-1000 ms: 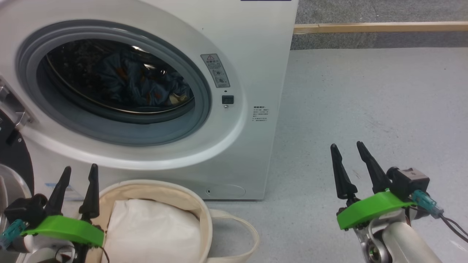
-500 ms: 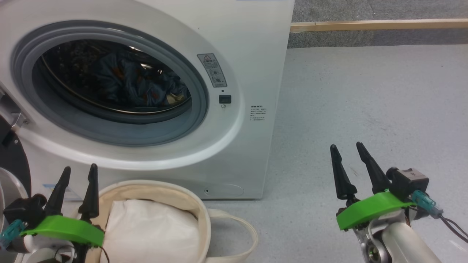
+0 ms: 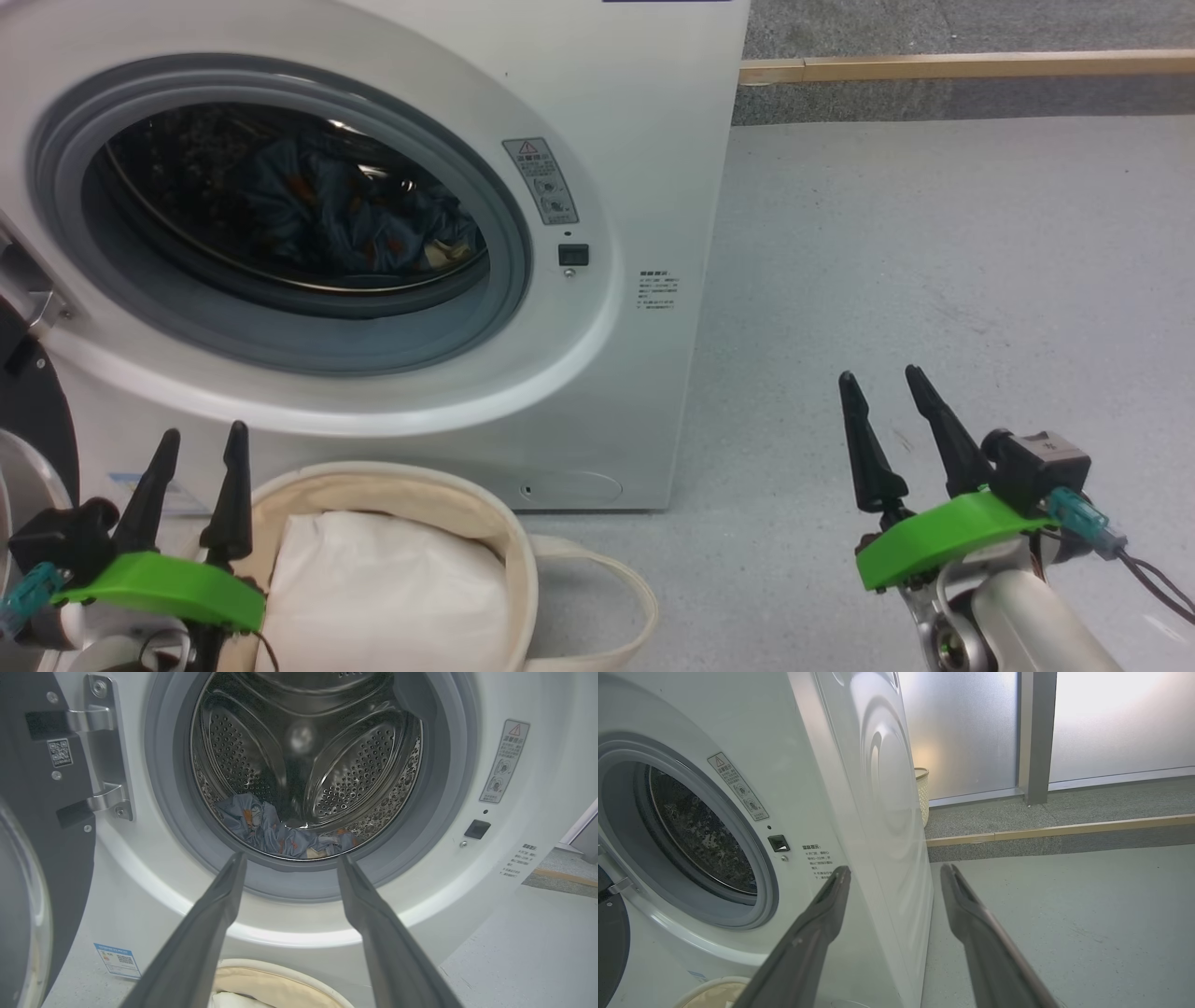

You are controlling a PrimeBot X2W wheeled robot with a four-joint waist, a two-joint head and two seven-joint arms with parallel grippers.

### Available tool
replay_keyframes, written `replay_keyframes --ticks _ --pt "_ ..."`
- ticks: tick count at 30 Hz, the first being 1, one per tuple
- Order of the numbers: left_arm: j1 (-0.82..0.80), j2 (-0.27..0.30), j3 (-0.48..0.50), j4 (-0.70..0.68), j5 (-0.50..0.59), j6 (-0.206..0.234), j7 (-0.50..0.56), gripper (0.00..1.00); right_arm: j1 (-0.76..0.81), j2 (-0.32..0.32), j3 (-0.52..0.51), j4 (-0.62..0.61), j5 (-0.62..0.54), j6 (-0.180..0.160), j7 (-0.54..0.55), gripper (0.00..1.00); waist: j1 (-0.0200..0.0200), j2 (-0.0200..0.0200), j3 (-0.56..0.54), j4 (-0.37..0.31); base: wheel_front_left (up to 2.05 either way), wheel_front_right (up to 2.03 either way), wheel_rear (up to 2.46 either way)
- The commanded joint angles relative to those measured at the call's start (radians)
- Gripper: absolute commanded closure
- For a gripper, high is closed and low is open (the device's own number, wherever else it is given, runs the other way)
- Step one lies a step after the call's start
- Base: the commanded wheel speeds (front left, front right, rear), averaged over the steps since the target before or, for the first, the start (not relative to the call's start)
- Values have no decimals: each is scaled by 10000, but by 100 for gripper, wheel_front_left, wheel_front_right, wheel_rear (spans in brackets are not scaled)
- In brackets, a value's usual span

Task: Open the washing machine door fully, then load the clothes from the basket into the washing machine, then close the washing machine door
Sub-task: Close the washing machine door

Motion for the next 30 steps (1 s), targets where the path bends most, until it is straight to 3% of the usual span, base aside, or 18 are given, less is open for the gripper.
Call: replay_keyframes --ticks 1,9,22,30 --pt "-488 264 401 -232 -28 -57 -47 0 -112 -52 184 -279 46 8 -124 0 0 0 -1 -4 -52 67 -15" --pt "-507 274 450 -232 -61 -57 -47 0 -129 -43 200 -243 79 8 -124 0 0 0 -9 -13 -113 128 -15" --pt "-486 196 544 -162 25 -57 -47 0 -148 -60 241 -218 166 8 -124 0 0 0 -36 36 -197 196 1" --pt "-437 191 500 -179 54 -57 -47 0 -127 -42 297 -185 195 8 -124 0 0 0 -91 72 -92 92 0"
